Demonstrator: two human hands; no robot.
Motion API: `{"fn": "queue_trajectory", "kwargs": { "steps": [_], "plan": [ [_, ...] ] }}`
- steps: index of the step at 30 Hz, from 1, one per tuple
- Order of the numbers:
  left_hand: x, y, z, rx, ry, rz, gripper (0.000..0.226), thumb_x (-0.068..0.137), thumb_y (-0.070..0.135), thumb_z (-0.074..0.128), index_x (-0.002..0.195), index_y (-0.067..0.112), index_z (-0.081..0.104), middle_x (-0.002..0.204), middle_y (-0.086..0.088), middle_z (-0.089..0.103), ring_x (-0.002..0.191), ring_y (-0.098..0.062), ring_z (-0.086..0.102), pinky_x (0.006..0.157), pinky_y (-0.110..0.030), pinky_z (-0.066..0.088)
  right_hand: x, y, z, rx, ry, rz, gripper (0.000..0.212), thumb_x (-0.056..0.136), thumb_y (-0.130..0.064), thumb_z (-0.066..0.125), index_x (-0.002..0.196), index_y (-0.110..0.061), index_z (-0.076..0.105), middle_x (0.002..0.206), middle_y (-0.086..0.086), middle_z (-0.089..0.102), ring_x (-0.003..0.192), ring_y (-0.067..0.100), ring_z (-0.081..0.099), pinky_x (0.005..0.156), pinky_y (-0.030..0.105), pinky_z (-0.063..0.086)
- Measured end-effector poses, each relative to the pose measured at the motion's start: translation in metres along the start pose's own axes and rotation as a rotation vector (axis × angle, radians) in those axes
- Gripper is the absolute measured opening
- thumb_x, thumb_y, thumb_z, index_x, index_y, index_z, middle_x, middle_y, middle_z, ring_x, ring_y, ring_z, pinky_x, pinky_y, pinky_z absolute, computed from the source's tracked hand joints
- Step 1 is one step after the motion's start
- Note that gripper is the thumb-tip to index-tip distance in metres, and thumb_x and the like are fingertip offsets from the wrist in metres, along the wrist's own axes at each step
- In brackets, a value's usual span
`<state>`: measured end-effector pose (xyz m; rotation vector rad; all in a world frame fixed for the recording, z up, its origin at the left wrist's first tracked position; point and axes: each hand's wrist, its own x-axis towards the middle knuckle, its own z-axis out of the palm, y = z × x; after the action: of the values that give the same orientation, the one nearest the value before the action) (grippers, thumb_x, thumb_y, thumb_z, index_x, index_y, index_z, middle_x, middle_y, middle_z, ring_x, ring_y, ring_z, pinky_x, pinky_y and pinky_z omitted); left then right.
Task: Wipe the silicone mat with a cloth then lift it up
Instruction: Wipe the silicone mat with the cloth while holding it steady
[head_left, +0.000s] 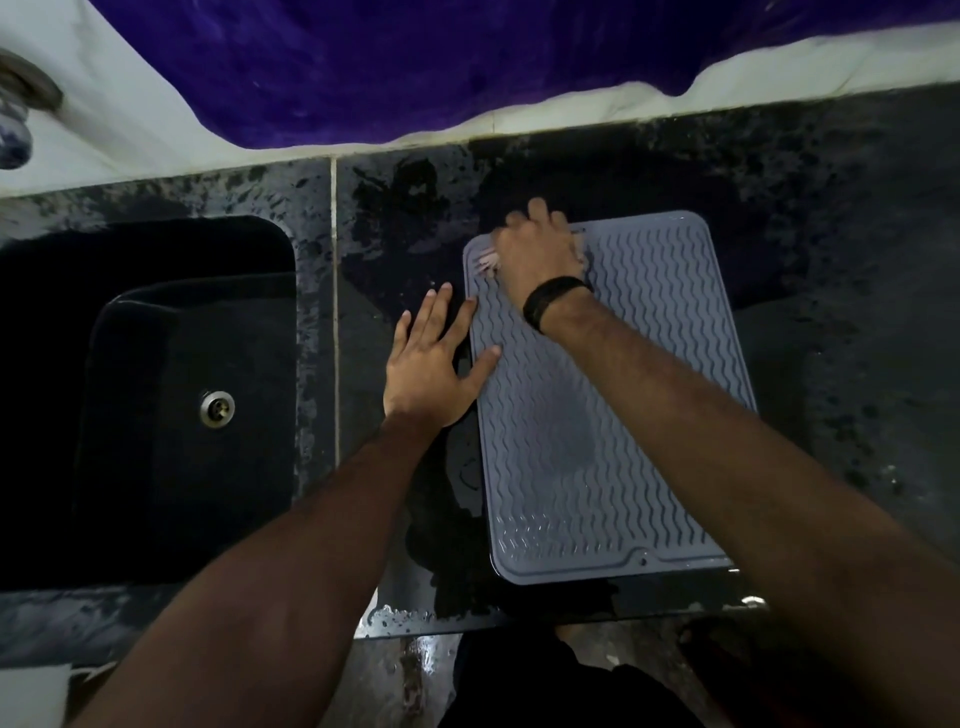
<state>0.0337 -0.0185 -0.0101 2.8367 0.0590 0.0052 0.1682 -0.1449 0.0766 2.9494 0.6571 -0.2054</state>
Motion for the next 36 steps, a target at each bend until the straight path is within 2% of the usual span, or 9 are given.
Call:
{"fn": "queue_trajectory", "kwargs": {
  "steps": [4, 8, 13, 19, 24, 28, 30, 33, 36],
  "plan": [
    [0.000, 0.000, -0.001, -0.014, 0.019, 0.002, 0.073, 0.100, 0.069, 0.033, 0.161, 0.030, 0.029, 0.171, -0.001, 0.015, 0.158, -0.016, 0.007, 0.128, -0.047, 0.010, -0.006, 0.051, 0.001, -0.047, -0.067, 0.126, 0.038, 0.089, -0.028, 0.058, 0.123, -0.010, 0.059, 0.126, 0.015, 0.056, 0.124, 0.036, 0.039, 0.097, 0.047, 0.037],
    [-0.001, 0.000, -0.002, -0.021, 0.017, 0.004, 0.075, 0.099, 0.071, 0.034, 0.161, 0.031, 0.028, 0.171, -0.001, 0.015, 0.158, -0.015, 0.006, 0.128, -0.047, 0.009, -0.011, 0.075, 0.003, -0.055, -0.065, 0.188, 0.038, 0.089, -0.026, 0.058, 0.123, -0.009, 0.059, 0.125, 0.016, 0.057, 0.126, 0.037, 0.038, 0.099, 0.046, 0.037],
    [0.000, 0.001, -0.002, -0.007, 0.012, -0.001, 0.084, 0.093, 0.080, 0.037, 0.161, 0.030, 0.030, 0.171, -0.002, 0.016, 0.158, -0.016, 0.007, 0.128, -0.047, 0.008, -0.004, 0.051, -0.001, 0.090, 0.023, 0.094, 0.037, 0.086, -0.020, 0.062, 0.122, -0.009, 0.059, 0.122, 0.017, 0.059, 0.124, 0.036, 0.039, 0.097, 0.047, 0.037],
    [-0.001, 0.003, -0.002, -0.006, 0.034, -0.010, 0.084, 0.092, 0.080, 0.039, 0.160, 0.030, 0.032, 0.170, -0.003, 0.019, 0.158, -0.017, 0.010, 0.128, -0.048, 0.011, -0.013, 0.031, 0.008, 0.017, -0.032, 0.069, 0.034, 0.089, -0.017, 0.056, 0.122, -0.008, 0.062, 0.122, 0.015, 0.058, 0.125, 0.036, 0.038, 0.098, 0.048, 0.038],
    [-0.001, 0.004, -0.004, -0.002, 0.020, -0.019, 0.083, 0.093, 0.079, 0.039, 0.161, 0.030, 0.030, 0.171, -0.001, 0.016, 0.158, -0.014, 0.007, 0.128, -0.046, 0.008, -0.066, 0.030, 0.012, 0.020, -0.028, 0.040, 0.030, 0.092, -0.015, 0.049, 0.118, -0.010, 0.064, 0.120, 0.013, 0.059, 0.121, 0.034, 0.041, 0.099, 0.047, 0.039],
    [-0.001, 0.003, -0.004, -0.005, 0.021, -0.012, 0.084, 0.093, 0.078, 0.037, 0.161, 0.030, 0.030, 0.171, -0.001, 0.016, 0.158, -0.015, 0.007, 0.128, -0.046, 0.009, -0.110, 0.024, 0.016, 0.076, -0.068, 0.032, 0.034, 0.091, -0.016, 0.052, 0.123, -0.013, 0.061, 0.129, 0.010, 0.056, 0.124, 0.031, 0.040, 0.102, 0.044, 0.036],
    [-0.001, 0.002, -0.003, -0.012, 0.016, -0.013, 0.084, 0.093, 0.079, 0.037, 0.161, 0.031, 0.029, 0.171, -0.001, 0.015, 0.158, -0.015, 0.007, 0.128, -0.046, 0.008, -0.120, 0.025, 0.015, 0.093, -0.077, 0.042, 0.032, 0.088, -0.017, 0.055, 0.120, -0.015, 0.063, 0.125, 0.008, 0.058, 0.123, 0.030, 0.041, 0.100, 0.042, 0.038],
    [-0.001, 0.002, -0.003, -0.009, 0.000, -0.007, 0.086, 0.092, 0.081, 0.036, 0.161, 0.031, 0.027, 0.171, -0.001, 0.014, 0.158, -0.016, 0.006, 0.128, -0.046, 0.007, -0.101, 0.028, 0.008, 0.129, -0.019, 0.092, 0.028, 0.088, -0.017, 0.057, 0.114, -0.015, 0.065, 0.114, 0.010, 0.063, 0.118, 0.031, 0.045, 0.097, 0.043, 0.041],
    [0.000, 0.001, -0.003, -0.005, -0.025, -0.011, 0.091, 0.089, 0.085, 0.035, 0.162, 0.032, 0.025, 0.172, 0.000, 0.012, 0.158, -0.016, 0.005, 0.128, -0.045, 0.005, -0.062, 0.028, 0.004, 0.153, 0.010, 0.078, 0.036, 0.089, -0.015, 0.056, 0.125, -0.013, 0.059, 0.123, 0.014, 0.059, 0.128, 0.035, 0.039, 0.102, 0.047, 0.038]
  ]
}}
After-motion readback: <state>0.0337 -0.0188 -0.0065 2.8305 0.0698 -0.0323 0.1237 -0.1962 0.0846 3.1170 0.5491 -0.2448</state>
